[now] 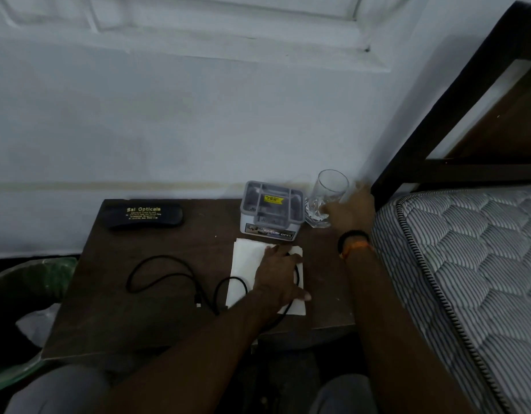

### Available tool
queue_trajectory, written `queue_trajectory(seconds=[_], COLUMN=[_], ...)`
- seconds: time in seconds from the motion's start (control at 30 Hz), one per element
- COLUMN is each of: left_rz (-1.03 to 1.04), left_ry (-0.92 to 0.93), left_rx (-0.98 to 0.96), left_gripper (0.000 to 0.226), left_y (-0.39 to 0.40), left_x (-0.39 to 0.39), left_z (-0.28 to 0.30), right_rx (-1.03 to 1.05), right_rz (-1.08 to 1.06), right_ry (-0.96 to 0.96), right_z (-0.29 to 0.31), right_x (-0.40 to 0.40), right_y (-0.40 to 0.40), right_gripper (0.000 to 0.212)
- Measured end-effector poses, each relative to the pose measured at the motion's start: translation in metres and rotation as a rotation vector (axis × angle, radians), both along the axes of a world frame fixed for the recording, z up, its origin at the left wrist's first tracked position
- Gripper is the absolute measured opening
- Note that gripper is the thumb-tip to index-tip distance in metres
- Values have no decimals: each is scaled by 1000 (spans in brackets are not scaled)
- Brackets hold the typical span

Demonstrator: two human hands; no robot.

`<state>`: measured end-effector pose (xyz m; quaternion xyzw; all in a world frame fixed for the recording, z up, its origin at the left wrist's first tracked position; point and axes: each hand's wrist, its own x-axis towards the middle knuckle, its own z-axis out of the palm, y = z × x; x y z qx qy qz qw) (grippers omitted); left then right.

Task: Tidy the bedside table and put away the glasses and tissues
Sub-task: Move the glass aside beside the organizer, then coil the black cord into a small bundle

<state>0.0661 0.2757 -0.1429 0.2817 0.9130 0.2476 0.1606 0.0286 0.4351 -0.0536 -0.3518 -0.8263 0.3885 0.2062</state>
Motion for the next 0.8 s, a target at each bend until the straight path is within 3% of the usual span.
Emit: queue_trajectory(seconds=[0.07, 0.13, 0.23, 0.37, 0.5, 0.67, 0.8], left_rz=[-18, -45, -49, 40, 196, 218, 86], left_ry=[4, 9, -27, -38, -75, -114, -178], left_rx=[2, 21, 201, 403, 319, 242, 104], left_gripper=[97, 97, 88, 51, 28, 29, 48], left_y=[-1, -5, -21, -55, -108, -164, -185], left_x=[1, 2, 3, -8, -27, -21, -25], left_z=[2, 7, 16, 41, 60, 55, 54], right_rx=[92, 95, 22, 52, 144, 232, 281], right_rz=[-41, -68, -38, 163, 527, 913, 979], right_ry=[110, 145, 99, 60, -125, -335, -398], right_z=[0, -3, -13, -25, -33, -34, -31], right_x=[27, 48, 66, 76, 74, 75, 73], right_y=[-22, -46, -71, -92, -108, -131, -147], right_gripper=[47, 23, 18, 11, 7, 6, 12])
